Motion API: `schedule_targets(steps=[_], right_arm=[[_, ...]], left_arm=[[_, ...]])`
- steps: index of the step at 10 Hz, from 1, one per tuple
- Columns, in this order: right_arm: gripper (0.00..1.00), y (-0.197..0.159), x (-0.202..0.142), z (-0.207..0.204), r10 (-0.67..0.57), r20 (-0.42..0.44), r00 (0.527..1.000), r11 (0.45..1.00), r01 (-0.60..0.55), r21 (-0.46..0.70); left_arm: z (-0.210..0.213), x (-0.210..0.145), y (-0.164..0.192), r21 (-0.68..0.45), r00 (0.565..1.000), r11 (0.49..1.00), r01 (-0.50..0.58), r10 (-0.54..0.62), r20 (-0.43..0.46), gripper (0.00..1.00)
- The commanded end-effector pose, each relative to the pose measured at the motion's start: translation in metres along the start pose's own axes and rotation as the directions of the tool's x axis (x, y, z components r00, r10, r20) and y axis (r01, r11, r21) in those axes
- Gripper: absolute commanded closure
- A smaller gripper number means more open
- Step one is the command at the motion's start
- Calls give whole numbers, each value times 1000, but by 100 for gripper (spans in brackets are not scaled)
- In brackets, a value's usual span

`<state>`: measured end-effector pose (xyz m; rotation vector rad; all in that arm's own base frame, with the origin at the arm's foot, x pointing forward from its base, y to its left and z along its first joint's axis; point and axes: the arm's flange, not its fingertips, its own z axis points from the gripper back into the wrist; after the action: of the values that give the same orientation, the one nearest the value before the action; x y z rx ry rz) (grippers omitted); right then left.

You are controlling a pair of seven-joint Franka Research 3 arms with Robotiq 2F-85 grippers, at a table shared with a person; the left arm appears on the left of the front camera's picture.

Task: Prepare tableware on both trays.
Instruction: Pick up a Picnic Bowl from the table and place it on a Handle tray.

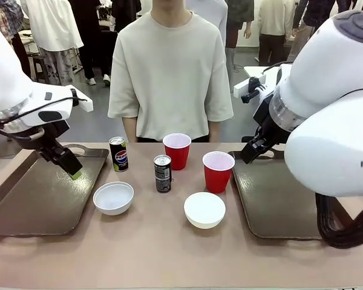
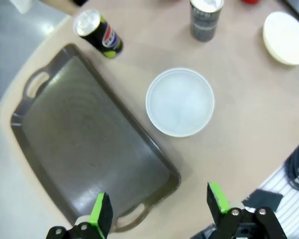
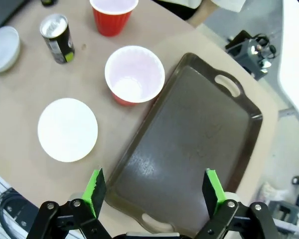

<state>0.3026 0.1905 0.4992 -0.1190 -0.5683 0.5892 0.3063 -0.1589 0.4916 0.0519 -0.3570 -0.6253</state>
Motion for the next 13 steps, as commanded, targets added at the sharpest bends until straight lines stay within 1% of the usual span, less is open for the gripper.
schedule_targets(steps=[1, 2, 3, 4, 5, 6, 7, 8, 9, 10, 11, 12, 13], right_arm=[[0, -40, 6, -10, -172, 62, 983, 957, 152, 248], [0, -78, -14, -6, -298, 73, 952, 895, 252, 368], [0, -105, -30, -4, -421, 90, 903, 823, 339, 456], [0, -123, -45, -2, -536, 131, 834, 753, 403, 521], [0, -147, -76, -1, -640, 109, 761, 669, 481, 567], [0, -164, -106, -1, -713, 103, 693, 593, 519, 616], [0, -173, -131, -4, -760, 95, 644, 539, 540, 647], [0, -173, -146, -6, -787, 73, 612, 495, 557, 667], [0, -180, -166, -3, -804, 77, 590, 476, 561, 677], [0, -183, -183, -1, -812, 66, 579, 456, 560, 692], [0, -182, -192, -6, -817, 48, 574, 439, 567, 697], [0, -179, -198, -12, -789, -1, 615, 441, 567, 695], [0, -175, -202, -15, -755, -43, 654, 453, 569, 686]], left_arm=[[4, 21, 36, -200, 995, 979, -47, 63, 71, 0], [5, 10, 42, -398, 982, 913, -83, 143, 124, 0], [9, 10, 71, -521, 961, 848, -101, 218, 168, 0], [18, 9, 104, -632, 937, 766, -117, 297, 186, 0], [16, -12, 112, -733, 900, 670, -121, 385, 204, 0], [12, -27, 116, -791, 856, 596, -141, 474, 205, 0], [7, -29, 127, -819, 832, 547, -170, 526, 178, 0], [14, -37, 135, -834, 815, 520, -185, 555, 165, 0], [5, -49, 132, -838, 788, 502, -215, 596, 154, 0], [3, -62, 129, -841, 762, 482, -244, 632, 142, 0], [5, -61, 138, -844, 749, 464, -269, 652, 120, 0], [1, -65, 142, -840, 752, 460, -289, 652, 98, 0], [-1, -75, 141, -832, 739, 451, -324, 669, 75, 0]])
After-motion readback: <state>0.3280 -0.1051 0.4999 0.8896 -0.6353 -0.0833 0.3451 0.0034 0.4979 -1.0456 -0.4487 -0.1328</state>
